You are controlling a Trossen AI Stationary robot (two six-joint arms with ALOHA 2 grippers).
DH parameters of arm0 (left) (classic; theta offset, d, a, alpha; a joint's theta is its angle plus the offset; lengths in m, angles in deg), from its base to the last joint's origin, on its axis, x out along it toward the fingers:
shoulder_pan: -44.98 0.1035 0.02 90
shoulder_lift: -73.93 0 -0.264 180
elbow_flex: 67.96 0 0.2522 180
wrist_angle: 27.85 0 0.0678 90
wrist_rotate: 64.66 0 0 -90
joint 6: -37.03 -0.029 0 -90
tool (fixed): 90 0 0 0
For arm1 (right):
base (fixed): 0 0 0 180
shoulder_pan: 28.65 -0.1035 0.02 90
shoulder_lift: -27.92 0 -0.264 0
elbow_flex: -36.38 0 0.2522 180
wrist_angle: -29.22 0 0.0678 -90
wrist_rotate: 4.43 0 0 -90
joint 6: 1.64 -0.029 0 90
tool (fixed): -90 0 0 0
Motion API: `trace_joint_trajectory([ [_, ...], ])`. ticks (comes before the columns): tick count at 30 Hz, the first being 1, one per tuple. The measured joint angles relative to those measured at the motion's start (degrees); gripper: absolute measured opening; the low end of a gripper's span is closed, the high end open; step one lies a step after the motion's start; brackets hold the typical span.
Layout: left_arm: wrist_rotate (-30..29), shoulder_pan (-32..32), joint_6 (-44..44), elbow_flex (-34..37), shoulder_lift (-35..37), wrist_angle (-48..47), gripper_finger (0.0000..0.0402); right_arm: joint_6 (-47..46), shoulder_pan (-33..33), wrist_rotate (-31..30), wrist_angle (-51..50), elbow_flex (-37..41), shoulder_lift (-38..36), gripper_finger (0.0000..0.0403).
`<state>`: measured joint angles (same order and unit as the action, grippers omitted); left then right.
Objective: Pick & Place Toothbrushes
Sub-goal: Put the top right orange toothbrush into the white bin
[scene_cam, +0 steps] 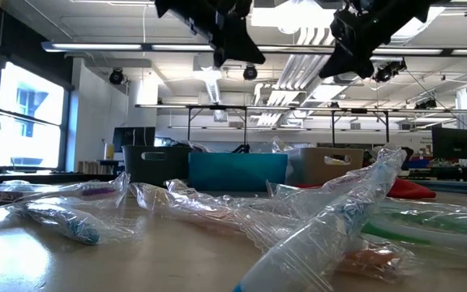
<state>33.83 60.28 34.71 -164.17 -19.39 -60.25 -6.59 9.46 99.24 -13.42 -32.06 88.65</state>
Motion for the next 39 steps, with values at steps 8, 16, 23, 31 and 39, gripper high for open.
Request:
trace_joint_trajectory([
  [8,-3.5,-7.7,3.7,0.0,0.0,-3.3,0.0001,0.0,-5.8,-0.2,0.0,0.0,0.0,0.0002],
  [16,-7.0,-14.6,7.3,0.0,0.0,-3.5,0.0,0.2,-10.9,-0.2,-0.3,0.0,0.0,0.0002],
  [23,-12.0,-21.0,10.2,0.0,0.0,-4.3,0.0,0.2,-12.9,-0.2,-0.9,0.0,0.0,0.0002],
  [31,-15.4,-24.5,12.0,0.0,0.0,-5.4,0.0,0.2,-14.2,-0.2,-0.9,0.0,0.0,0.0002],
  [39,-15.7,-24.3,14.3,4.8,3.6,-4.9,0.0,0.6,-14.1,-0.2,0.2,0.5,0.0,0.0002],
])
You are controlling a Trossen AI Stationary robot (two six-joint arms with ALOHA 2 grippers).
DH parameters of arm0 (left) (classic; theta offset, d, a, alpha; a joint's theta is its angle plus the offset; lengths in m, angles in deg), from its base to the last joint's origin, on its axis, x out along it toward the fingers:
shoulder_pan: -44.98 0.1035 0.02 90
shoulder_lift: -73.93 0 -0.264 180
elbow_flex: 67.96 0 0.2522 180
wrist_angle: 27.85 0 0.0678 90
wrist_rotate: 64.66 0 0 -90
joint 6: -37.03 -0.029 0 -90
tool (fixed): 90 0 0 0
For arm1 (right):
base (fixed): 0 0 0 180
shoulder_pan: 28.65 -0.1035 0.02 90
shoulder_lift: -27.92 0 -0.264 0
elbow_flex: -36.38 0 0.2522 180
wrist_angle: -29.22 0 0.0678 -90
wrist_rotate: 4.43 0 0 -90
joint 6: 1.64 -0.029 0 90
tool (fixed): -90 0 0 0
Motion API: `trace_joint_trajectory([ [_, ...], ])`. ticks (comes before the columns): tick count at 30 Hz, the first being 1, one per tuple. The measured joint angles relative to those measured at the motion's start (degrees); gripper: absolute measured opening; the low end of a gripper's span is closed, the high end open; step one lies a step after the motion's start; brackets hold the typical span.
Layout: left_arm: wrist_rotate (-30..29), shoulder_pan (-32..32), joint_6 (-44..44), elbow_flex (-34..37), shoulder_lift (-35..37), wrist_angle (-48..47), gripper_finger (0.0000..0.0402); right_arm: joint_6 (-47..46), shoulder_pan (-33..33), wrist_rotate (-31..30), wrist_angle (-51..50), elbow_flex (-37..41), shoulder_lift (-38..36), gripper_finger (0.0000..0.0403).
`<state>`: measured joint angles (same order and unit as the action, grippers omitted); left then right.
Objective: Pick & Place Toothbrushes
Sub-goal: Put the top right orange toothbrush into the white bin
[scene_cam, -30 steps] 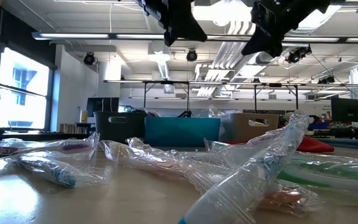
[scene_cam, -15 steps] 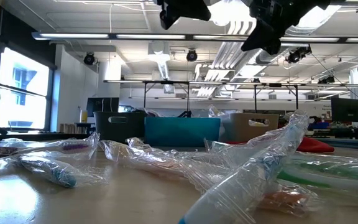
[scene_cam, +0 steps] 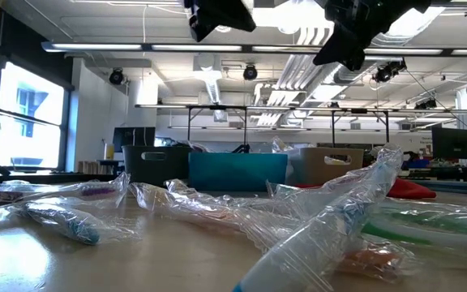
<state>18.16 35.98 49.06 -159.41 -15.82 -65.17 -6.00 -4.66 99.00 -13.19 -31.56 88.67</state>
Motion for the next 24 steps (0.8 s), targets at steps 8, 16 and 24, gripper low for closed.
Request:
trace_joint_trajectory([
  [8,-1.6,0.0,4.8,18.6,10.4,17.7,0.0,-1.3,0.0,0.0,12.2,7.9,0.0,0.0002],
  [16,-3.1,0.0,-2.0,24.3,17.3,16.0,0.0,-9.0,0.0,0.0,17.0,11.0,0.0,0.0002],
  [24,-4.5,0.9,-16.9,24.3,18.1,12.7,0.0,-9.5,-1.0,0.1,25.2,10.9,0.0,0.0002],
])
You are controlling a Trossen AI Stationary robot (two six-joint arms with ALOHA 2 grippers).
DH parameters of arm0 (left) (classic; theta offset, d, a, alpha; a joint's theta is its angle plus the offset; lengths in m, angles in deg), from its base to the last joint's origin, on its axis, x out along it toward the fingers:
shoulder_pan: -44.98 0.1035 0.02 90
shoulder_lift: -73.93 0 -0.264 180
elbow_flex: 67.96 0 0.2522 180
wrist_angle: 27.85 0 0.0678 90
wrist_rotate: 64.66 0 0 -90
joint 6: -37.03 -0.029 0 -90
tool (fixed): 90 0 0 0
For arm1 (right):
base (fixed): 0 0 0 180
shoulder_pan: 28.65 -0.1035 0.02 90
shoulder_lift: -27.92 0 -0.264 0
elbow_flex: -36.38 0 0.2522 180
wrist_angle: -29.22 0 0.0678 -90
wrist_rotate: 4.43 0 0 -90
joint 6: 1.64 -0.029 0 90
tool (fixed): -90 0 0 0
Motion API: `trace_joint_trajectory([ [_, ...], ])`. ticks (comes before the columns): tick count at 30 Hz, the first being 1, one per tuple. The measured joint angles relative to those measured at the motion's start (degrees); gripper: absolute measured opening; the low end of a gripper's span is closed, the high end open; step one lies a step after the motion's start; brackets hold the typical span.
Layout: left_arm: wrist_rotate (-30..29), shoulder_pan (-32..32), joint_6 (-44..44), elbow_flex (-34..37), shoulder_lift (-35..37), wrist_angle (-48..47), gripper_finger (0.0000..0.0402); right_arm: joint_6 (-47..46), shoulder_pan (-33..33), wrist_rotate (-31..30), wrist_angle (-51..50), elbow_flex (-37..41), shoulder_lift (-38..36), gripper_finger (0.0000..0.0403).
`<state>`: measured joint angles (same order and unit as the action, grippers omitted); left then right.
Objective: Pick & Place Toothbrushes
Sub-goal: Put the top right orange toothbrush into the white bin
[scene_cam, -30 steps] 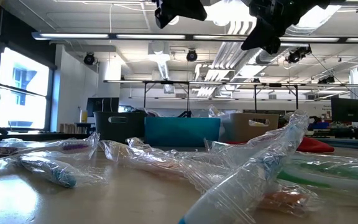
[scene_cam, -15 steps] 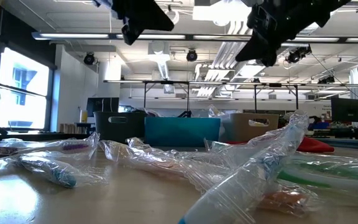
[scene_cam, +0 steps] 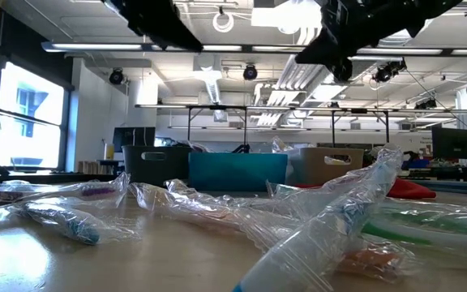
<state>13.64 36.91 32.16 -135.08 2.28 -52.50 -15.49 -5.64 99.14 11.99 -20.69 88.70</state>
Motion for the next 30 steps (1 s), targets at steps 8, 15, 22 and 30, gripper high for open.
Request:
trace_joint_trajectory([
  [8,2.9,1.4,-0.3,0.0,-1.5,-3.2,0.0005,-1.5,-0.2,0.1,2.9,0.0,0.0,0.0002],
  [15,3.3,1.3,-1.3,0.0,-2.9,-3.0,0.0055,-2.6,-1.4,0.1,2.8,0.0,0.5,0.0002],
  [22,3.2,1.4,-1.1,0.0,-4.0,-2.7,0.0109,-1.1,-2.5,-0.1,2.5,0.0,0.7,0.0002],
  [30,5.7,1.4,-6.1,0.0,-7.7,-3.7,0.0111,-1.1,-3.1,-0.1,2.1,0.0,0.7,0.0002],
])
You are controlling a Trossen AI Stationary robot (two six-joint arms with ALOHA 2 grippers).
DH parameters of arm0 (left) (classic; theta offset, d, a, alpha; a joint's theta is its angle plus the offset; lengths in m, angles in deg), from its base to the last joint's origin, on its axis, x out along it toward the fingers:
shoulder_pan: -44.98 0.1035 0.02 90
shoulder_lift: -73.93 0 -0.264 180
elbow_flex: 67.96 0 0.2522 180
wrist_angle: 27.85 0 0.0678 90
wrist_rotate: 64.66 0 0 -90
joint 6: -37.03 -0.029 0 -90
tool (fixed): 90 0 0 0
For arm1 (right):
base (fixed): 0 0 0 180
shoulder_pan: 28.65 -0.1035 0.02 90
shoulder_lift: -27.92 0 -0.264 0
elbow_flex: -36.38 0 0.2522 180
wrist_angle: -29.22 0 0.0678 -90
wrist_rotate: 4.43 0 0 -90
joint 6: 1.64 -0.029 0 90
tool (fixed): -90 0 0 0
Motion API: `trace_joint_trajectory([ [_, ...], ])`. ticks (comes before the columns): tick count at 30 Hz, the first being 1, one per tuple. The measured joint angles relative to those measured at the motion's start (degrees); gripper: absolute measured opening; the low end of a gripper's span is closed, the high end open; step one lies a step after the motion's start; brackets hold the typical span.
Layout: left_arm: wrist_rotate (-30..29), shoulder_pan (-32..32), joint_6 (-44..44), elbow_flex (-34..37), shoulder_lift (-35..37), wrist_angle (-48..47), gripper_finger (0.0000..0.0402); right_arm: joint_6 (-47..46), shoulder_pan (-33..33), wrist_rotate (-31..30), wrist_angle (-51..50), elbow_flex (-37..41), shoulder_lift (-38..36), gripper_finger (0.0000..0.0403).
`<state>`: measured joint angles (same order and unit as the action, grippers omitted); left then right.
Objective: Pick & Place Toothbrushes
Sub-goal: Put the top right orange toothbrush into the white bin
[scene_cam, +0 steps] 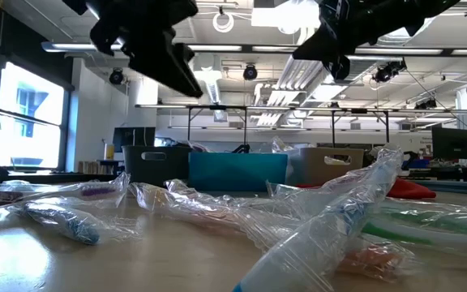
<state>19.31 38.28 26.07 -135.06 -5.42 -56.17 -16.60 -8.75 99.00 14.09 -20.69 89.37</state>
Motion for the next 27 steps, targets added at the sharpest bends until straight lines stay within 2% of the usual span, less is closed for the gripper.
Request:
trace_joint_trajectory([
  [6,2.9,0.0,-0.4,0.0,-5.8,-1.2,0.0111,0.0,0.0,-0.1,-0.4,0.0,0.0,0.0002],
  [15,8.3,0.0,-6.8,-0.1,-11.2,-1.4,0.0111,0.0,0.0,-6.5,-0.7,0.0,0.0,0.0002],
  [27,8.0,0.0,-10.2,-0.1,-16.5,1.2,0.0111,-0.3,0.0,-6.0,-0.5,0.0,0.5,0.0002],
])
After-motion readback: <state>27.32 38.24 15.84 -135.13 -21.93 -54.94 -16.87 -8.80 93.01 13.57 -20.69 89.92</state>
